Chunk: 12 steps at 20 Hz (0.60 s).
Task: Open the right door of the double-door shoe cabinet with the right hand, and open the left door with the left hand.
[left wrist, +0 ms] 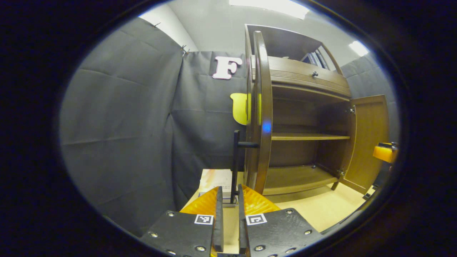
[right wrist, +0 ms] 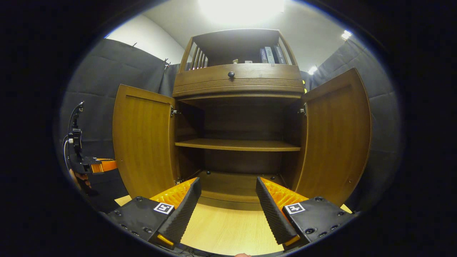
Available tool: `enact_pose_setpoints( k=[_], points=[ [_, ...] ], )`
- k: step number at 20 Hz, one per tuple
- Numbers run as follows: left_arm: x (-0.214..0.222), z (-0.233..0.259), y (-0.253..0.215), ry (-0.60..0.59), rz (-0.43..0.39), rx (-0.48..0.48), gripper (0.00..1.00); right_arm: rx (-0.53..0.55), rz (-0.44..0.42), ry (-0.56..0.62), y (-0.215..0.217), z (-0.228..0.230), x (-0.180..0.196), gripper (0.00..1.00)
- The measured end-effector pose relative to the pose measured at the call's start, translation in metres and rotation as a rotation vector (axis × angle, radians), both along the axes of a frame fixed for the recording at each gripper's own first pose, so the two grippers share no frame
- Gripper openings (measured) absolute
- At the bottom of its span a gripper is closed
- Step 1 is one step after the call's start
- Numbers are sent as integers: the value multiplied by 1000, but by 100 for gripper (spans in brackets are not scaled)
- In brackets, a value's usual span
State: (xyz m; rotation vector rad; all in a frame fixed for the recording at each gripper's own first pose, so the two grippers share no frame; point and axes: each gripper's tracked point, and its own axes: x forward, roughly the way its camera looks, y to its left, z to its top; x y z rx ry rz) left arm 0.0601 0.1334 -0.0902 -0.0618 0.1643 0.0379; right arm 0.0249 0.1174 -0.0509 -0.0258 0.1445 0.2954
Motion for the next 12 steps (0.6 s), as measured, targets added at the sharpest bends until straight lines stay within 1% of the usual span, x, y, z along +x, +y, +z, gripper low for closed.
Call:
enact_pose_setpoints(
  k=[1, 2, 6, 7, 9, 10, 11, 12],
  points=[
    [-5, 5, -2, -10, 5, 5, 16, 0, -3, -7, -3, 2, -2, 95],
    [-11, 11, -4, -19, 10, 6, 16, 2, -6, -13, -8, 6, -4, 97],
    [-36, 40, -19, -59, 26, 19, 16, 8, -16, -28, -32, 19, -18, 95],
    [-40, 47, -21, -64, 28, 19, 21, 7, -20, -28, -40, 21, -22, 96],
    [-54, 61, -33, -74, 27, 14, 21, 10, -35, -39, -57, 30, -30, 95],
    [-60, 68, -40, -80, 29, 16, 18, 13, -42, -43, -65, 33, -34, 95],
    [-66, 75, -46, -88, 29, 19, 21, 17, -50, -48, -73, 37, -38, 95],
    [-71, 81, -52, -96, 30, 24, 21, 18, -56, -51, -82, 40, -43, 97]
  ],
)
